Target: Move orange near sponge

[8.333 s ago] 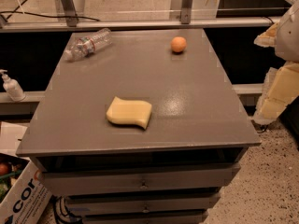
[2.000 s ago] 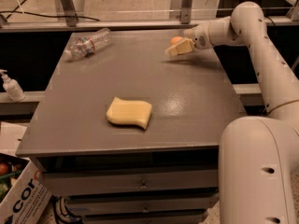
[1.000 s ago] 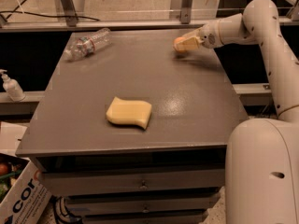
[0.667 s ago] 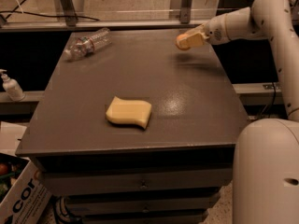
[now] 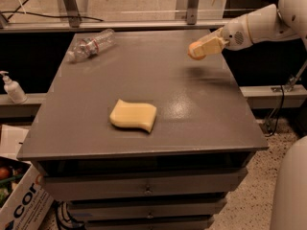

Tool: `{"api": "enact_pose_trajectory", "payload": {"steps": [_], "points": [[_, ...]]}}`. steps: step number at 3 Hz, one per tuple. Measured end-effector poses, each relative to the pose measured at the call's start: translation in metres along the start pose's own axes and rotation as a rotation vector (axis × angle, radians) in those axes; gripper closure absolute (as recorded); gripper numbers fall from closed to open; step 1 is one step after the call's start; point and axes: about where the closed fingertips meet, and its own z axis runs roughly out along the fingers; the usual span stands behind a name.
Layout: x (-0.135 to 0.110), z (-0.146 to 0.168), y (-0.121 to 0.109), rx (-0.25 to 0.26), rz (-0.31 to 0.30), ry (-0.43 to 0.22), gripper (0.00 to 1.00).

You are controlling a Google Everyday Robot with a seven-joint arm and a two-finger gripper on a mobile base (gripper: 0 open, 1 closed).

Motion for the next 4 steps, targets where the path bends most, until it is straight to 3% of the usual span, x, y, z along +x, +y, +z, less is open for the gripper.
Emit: {"api": "enact_pose_trajectory", "payload": {"steps": [2, 4], "points": [[0.002, 0.010, 0.001, -0.018, 0.022, -0.012, 1.00], [0.007, 0.007, 0.043, -0.104, 0.038, -0.036, 1.00]]}}
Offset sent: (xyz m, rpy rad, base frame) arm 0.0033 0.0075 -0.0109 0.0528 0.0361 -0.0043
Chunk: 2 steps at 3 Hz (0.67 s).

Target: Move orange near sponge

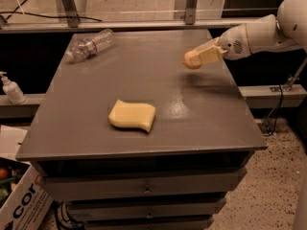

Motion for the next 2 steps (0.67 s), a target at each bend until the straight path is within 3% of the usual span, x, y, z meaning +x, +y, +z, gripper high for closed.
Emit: {"api": "enact_pose_trajectory", "payload": {"steps": [2], "points": [[0.029, -0.022, 0.075, -0.017, 0.028, -0.061, 1.00]]}}
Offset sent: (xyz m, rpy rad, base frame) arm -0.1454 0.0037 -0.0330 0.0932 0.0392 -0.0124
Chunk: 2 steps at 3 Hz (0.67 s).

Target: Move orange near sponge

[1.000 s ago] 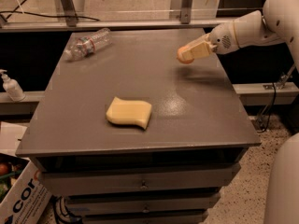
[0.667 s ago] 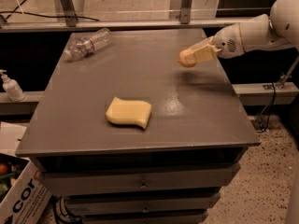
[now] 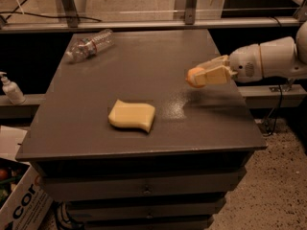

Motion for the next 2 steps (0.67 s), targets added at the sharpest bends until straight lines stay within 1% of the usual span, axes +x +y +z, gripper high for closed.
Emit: {"api": "enact_pose_trajectory", "payload": {"steps": [1, 2], "points": [[0.027, 0.013, 0.037, -0.027, 0.005, 0.008, 1.00], [0.046, 0.031, 0.073, -0.086, 0.009, 0.022, 1.00]]}}
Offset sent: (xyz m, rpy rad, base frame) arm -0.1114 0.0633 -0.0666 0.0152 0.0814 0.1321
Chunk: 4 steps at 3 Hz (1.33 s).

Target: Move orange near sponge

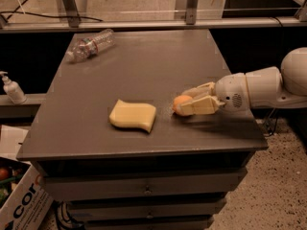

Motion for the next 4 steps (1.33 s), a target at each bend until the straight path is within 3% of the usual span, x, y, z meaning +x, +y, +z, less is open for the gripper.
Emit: {"api": "enact_pose_trajectory", "payload": {"steps": [3, 4], "points": [[-0.019, 0.041, 0.067, -0.187, -0.026, -0.037, 1.00], [-0.025, 0.041, 0.069, -0.193, -0.049, -0.037, 0.82]]}}
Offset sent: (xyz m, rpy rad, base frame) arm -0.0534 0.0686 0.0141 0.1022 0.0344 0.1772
